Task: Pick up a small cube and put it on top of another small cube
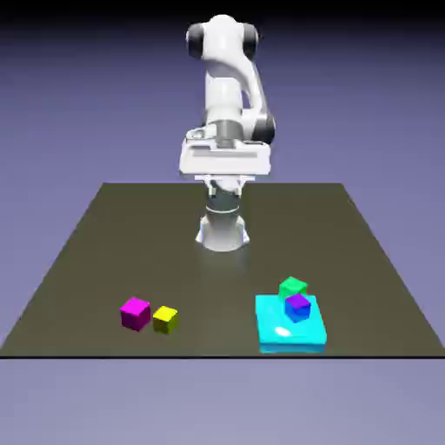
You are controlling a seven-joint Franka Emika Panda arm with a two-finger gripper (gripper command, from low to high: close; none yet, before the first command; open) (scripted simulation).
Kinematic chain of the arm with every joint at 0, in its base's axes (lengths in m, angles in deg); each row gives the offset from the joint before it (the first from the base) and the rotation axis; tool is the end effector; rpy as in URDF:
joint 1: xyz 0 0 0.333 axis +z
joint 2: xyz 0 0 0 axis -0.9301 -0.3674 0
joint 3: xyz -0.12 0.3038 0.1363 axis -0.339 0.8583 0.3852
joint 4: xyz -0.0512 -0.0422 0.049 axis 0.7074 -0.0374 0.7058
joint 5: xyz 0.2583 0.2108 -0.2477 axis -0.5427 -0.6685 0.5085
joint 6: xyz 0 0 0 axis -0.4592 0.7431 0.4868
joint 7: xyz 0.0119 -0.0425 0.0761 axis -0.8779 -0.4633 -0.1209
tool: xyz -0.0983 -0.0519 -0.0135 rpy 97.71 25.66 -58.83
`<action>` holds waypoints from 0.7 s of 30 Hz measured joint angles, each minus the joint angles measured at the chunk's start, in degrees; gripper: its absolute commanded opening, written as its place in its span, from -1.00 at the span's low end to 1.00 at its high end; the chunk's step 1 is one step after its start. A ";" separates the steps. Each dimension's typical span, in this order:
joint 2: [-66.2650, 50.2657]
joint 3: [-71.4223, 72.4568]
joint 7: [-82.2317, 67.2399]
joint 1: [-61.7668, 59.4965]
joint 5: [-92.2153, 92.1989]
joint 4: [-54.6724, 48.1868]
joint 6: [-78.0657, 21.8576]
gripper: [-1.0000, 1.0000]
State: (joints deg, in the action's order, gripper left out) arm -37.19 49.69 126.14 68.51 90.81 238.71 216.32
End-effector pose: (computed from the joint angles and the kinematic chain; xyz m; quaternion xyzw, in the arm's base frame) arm 0.4000 0.0006 0.4618 -0.8782 0.3070 -0.3467 0.1196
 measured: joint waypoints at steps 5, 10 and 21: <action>-10.38 -0.86 -11.63 -2.57 5.49 -4.60 -5.18 0.00; -20.76 -1.71 -23.27 -5.13 10.97 -9.21 -10.35 0.00; -43.61 -3.59 -48.86 -10.78 23.04 -19.33 -21.74 0.00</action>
State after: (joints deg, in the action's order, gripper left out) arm -80.79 46.10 77.28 57.73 113.85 219.38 194.58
